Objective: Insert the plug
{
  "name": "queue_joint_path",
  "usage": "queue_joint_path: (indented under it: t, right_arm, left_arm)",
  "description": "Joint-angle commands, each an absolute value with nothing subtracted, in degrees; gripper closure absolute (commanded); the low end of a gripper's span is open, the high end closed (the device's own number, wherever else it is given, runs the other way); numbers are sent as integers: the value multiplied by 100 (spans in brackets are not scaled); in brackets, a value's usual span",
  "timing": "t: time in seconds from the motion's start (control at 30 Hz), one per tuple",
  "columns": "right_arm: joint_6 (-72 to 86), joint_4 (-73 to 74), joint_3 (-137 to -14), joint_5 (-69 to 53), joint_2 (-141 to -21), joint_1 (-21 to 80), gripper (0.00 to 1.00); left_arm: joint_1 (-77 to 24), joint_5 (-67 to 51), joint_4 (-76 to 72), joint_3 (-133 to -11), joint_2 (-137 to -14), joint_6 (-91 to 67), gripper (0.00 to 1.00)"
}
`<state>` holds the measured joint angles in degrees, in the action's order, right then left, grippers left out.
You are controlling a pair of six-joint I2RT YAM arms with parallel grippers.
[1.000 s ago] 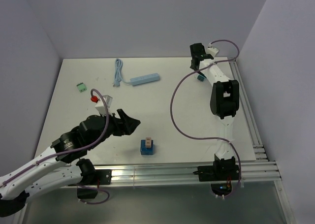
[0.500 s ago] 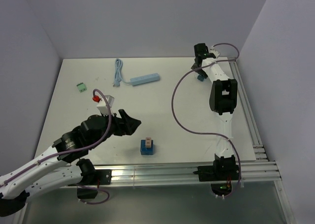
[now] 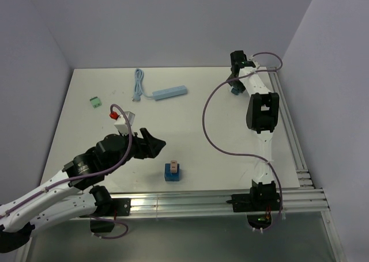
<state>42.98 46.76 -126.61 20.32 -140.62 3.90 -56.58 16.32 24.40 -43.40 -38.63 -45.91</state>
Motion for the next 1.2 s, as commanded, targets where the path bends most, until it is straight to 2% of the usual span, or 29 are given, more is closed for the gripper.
queue_joint_path:
  t: [0.0, 0.4, 0.6, 0.7, 0.8, 0.83, 0.9, 1.03, 1.17]
  right_arm:
    - [4342, 4834, -13025, 1987, -14229, 360, 37]
    - [4491, 5054, -13227, 1705, -14396, 220, 41]
    - [4500, 5080, -13228, 1600, -14432, 193, 48]
    - [4448, 5028, -13184, 1538, -14405, 185, 57]
    - [4395, 4983, -13166, 1529, -14379, 193, 73]
    - [4368, 4844, -13114, 1538, -14327, 193, 86]
    - [4272, 4528, -12623, 1608, -13976, 211, 99]
    - [4131, 2984, -10711, 1986, -12826, 438, 100]
    - [4543, 2269, -9565, 1584, -11859, 545, 100]
  left_arm:
    - [-5669, 1547, 2206, -4368, -3902, -4456, 16]
    - [-5669, 1521, 2224, -4351, -3841, -4518, 16]
    - [-5669, 1459, 2224, -4333, -3841, -4553, 17]
    - [-5669, 1476, 2259, -4342, -3806, -4562, 17]
    - [-5669, 1494, 2311, -4350, -3806, -4570, 17]
    - [-5669, 1485, 2338, -4377, -3814, -4570, 17]
    - [-5669, 1477, 2373, -4421, -3832, -4579, 16]
    - [-5669, 1512, 2531, -4631, -3858, -4614, 17]
    - [-5669, 1538, 2584, -4702, -3788, -4720, 20]
